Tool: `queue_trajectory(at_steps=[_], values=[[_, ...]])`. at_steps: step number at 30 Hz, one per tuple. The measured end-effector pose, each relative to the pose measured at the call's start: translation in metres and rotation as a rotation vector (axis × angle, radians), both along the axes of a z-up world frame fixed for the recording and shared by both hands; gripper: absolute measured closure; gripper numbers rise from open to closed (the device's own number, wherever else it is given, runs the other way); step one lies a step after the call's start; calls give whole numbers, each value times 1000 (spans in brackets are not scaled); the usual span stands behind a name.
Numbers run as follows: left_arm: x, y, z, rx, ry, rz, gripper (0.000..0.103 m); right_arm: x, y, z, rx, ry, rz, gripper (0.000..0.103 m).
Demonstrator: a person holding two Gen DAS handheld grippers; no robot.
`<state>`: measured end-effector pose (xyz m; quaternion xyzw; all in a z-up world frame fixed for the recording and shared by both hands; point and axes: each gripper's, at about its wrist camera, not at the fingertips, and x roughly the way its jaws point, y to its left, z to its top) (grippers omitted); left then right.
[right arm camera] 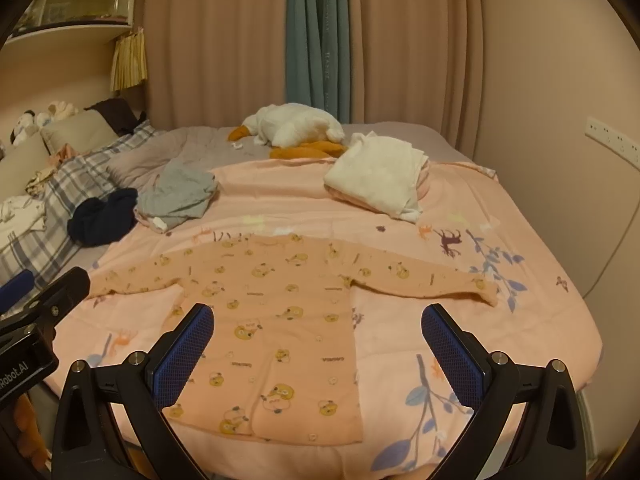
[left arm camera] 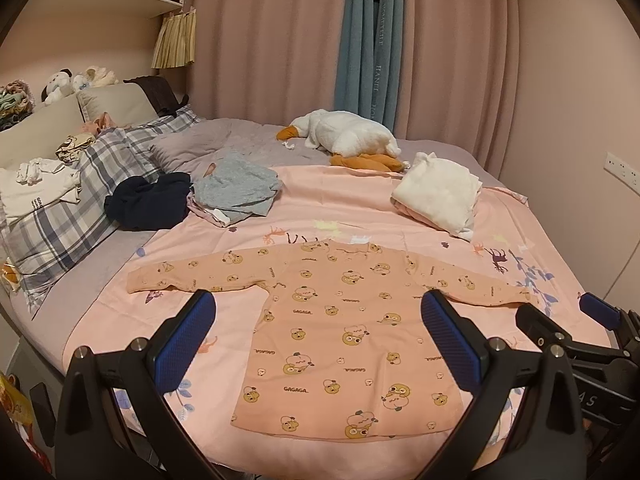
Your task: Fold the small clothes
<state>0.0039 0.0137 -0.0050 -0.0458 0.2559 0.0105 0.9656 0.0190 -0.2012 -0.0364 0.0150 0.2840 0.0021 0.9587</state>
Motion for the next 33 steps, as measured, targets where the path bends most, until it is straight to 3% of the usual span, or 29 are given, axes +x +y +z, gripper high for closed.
queue_trajectory(at_steps=[33], values=[[4, 2, -5, -12, 35, 7, 0, -2, -3, -2, 11, 5, -11, 0]])
